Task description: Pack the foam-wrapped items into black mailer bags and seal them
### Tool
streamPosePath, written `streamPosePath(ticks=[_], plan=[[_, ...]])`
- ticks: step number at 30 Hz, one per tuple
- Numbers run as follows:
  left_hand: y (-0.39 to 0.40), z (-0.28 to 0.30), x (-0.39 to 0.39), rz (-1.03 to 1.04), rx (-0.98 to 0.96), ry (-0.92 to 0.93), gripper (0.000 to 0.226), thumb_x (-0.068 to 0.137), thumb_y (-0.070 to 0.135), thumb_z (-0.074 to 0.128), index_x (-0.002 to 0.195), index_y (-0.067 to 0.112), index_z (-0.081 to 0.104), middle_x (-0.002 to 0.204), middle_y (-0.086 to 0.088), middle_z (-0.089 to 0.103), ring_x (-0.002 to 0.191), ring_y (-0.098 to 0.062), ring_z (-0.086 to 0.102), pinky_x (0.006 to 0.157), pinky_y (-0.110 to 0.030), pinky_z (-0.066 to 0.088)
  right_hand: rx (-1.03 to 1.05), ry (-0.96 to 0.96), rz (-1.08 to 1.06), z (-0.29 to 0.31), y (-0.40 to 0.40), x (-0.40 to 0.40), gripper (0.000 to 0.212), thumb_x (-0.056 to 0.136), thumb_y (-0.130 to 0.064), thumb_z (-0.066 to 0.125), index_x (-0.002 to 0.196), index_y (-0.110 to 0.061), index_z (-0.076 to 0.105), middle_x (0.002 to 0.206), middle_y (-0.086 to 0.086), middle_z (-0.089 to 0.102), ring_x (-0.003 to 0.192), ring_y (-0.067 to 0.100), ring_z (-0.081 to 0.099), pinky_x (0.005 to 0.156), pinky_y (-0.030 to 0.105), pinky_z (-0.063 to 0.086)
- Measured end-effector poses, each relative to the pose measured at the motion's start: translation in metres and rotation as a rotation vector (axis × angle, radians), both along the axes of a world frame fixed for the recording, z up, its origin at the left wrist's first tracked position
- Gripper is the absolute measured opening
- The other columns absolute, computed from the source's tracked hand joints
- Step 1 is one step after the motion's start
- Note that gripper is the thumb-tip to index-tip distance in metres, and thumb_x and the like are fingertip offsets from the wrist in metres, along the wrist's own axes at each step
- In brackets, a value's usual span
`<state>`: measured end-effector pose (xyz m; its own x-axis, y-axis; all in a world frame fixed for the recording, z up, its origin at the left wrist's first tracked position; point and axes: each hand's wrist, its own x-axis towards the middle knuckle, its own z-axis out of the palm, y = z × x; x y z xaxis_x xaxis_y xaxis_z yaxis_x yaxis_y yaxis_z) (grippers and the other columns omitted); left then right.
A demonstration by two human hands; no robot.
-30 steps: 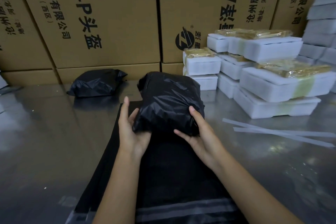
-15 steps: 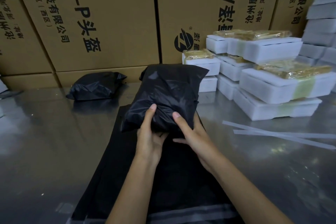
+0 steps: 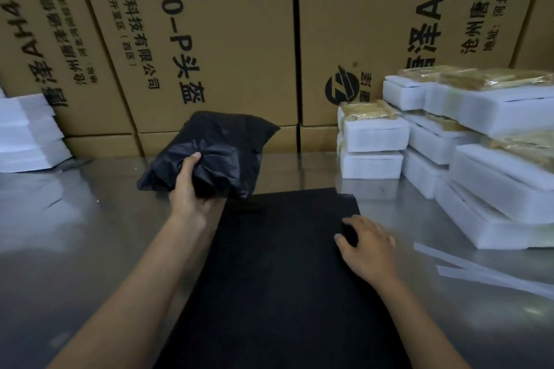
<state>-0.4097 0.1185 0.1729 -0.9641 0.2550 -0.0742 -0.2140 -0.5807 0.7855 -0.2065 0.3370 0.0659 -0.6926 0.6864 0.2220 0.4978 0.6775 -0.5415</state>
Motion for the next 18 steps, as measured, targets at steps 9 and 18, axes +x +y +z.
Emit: streamPosePath(ticks=[9,18], plan=[[0.063,0.047,-0.16,0.07,-0.076,-0.053,0.082,0.086,0.044,0.07,0.154,0.022,0.03,0.147,-0.004,0.049,0.128,-0.027,0.053,0.103,-0.044,0.048,0.002,0.126,-0.029,0.003,0.014,-0.009,0.019,0.095,-0.035,0.059,0.113,-0.039,0.061,0.111,-0.025,0.045,0.114,-0.001,0.043,0.093,0.024,0.027],[0.093,0.015,-0.185,0.24,-0.396,-0.129,0.111,0.087,0.035,0.074,0.156,0.029,-0.013,0.166,-0.008,0.005,0.142,-0.036,0.033,0.104,-0.046,0.046,-0.017,0.156,-0.002,0.003,0.015,-0.006,0.017,0.097,-0.034,0.055,0.112,-0.041,0.059,0.113,-0.029,0.046,0.108,-0.007,0.038,0.09,0.02,0.025]])
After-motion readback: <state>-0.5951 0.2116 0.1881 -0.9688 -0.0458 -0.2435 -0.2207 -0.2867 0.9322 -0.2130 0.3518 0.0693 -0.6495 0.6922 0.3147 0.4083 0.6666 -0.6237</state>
